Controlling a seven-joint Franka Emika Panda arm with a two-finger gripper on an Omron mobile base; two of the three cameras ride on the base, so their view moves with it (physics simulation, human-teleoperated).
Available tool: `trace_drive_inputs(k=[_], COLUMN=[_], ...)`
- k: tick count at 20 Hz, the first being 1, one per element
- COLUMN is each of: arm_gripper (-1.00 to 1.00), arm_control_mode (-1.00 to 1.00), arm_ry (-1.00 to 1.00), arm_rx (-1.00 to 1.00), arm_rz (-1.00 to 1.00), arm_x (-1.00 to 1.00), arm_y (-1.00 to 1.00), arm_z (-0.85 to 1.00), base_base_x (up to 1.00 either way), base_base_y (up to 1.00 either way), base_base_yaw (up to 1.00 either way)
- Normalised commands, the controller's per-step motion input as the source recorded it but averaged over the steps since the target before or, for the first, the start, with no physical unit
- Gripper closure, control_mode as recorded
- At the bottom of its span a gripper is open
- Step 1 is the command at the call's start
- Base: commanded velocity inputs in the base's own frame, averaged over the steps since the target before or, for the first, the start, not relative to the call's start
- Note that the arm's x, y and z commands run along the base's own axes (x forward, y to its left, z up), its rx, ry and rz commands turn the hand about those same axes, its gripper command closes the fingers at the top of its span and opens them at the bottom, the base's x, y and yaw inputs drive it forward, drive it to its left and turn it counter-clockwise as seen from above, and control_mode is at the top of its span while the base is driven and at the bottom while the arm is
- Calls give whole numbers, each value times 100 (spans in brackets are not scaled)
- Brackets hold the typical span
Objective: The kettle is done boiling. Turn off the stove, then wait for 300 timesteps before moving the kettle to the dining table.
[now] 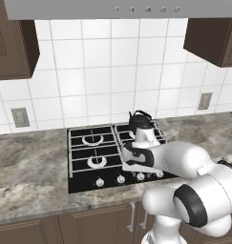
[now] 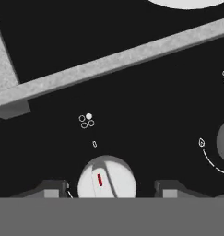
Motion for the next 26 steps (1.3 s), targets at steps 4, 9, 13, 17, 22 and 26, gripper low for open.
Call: trace_drive_inputs(k=[4, 9, 13, 17, 22, 26], arm_gripper=[-100, -100, -100, -100, -100, -100], arm_control_mode=[-100, -100, -100, -100, -100, -100], arm_ry=[0, 0, 0, 0, 2, 0], arm_rx=[-3, -6, -5, -3, -1, 0], arm_rz=[-9, -7, -4, -2, 0, 0], arm_x=[0, 0, 0, 0, 0, 8], arm_y=[0, 0, 0, 0, 0, -4], arm_z=[29, 37, 38, 33, 31, 27], base_base_x=[0, 0, 0, 0, 0, 0], base_base_y=[0, 0, 0, 0, 0, 0], base_base_yaw=[0, 0, 0, 0, 0, 0])
